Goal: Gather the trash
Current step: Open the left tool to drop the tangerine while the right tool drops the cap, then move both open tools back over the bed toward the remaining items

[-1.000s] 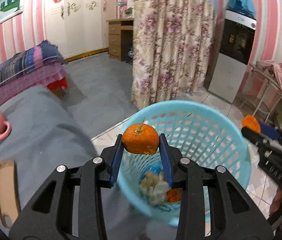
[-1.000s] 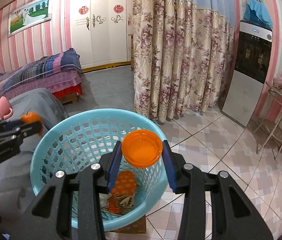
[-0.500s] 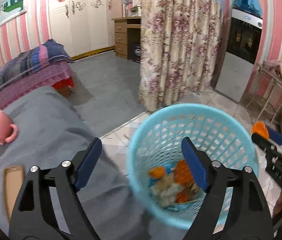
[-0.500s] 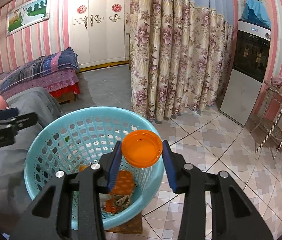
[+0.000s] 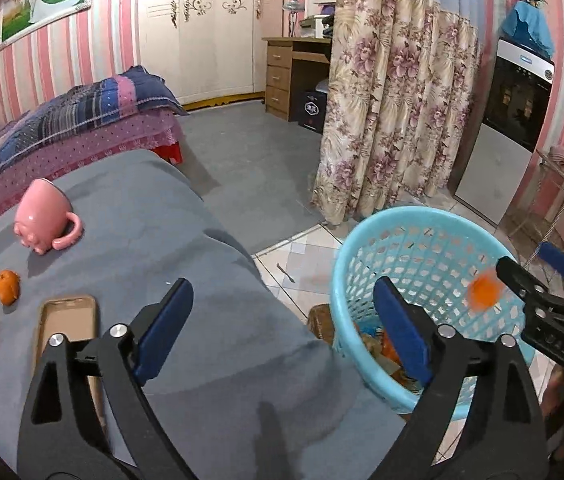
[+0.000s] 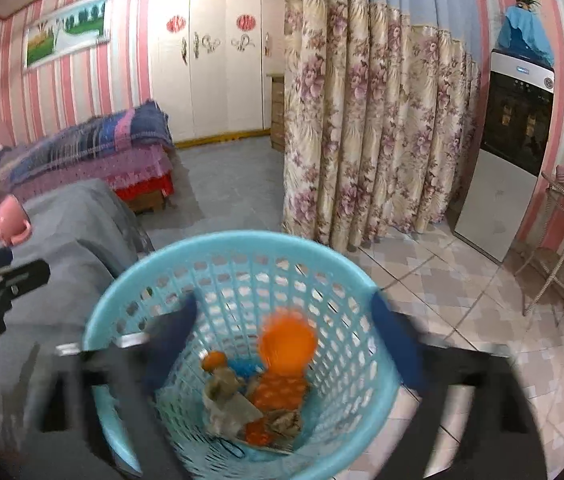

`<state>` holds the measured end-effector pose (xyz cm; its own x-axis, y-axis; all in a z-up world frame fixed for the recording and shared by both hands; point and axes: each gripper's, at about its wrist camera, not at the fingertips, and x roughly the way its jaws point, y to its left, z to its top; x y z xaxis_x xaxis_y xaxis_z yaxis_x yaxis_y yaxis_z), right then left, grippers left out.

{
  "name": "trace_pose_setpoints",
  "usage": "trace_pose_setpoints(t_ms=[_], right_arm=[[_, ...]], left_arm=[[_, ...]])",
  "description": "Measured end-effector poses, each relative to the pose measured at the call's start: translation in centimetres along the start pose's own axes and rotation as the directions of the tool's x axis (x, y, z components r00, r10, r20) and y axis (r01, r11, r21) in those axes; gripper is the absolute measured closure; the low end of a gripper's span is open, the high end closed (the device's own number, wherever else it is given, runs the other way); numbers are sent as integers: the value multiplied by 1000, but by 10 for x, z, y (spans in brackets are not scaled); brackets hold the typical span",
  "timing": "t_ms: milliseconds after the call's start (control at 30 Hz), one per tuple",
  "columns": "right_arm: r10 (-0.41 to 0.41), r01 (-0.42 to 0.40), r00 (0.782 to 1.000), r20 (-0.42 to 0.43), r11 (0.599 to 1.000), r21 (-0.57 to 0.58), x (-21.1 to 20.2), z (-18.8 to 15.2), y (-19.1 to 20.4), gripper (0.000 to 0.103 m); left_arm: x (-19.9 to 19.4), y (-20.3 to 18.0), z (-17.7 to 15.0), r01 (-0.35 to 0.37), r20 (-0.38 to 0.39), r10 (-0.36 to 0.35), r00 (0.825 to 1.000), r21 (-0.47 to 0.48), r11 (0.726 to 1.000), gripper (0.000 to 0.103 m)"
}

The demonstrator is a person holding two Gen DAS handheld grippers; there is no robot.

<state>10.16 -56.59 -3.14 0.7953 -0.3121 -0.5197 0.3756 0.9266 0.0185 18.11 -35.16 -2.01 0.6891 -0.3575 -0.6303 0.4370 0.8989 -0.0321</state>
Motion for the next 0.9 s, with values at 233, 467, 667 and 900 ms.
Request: trace_pose_setpoints(t_ms=[233, 467, 667, 900], right_arm=[[-44, 43, 998, -36, 999, -4, 2, -4, 7, 6], [-29, 28, 999, -38, 1000, -9, -7, -3, 27, 5], [10, -11, 1000, -19, 999, -35, -14, 5, 61, 5], [66, -67, 998, -22, 995, -80, -17, 14, 113, 5]], left_arm=[[-16, 20, 4, -15, 26, 16, 1000, -37, 999, 10], [-40, 55, 6, -34, 50, 38, 998, -88, 996, 8], [-62, 97, 7, -69, 68, 80, 994, -146, 987, 6], [-80, 148, 9, -126, 46, 137, 990, -188, 974, 6]])
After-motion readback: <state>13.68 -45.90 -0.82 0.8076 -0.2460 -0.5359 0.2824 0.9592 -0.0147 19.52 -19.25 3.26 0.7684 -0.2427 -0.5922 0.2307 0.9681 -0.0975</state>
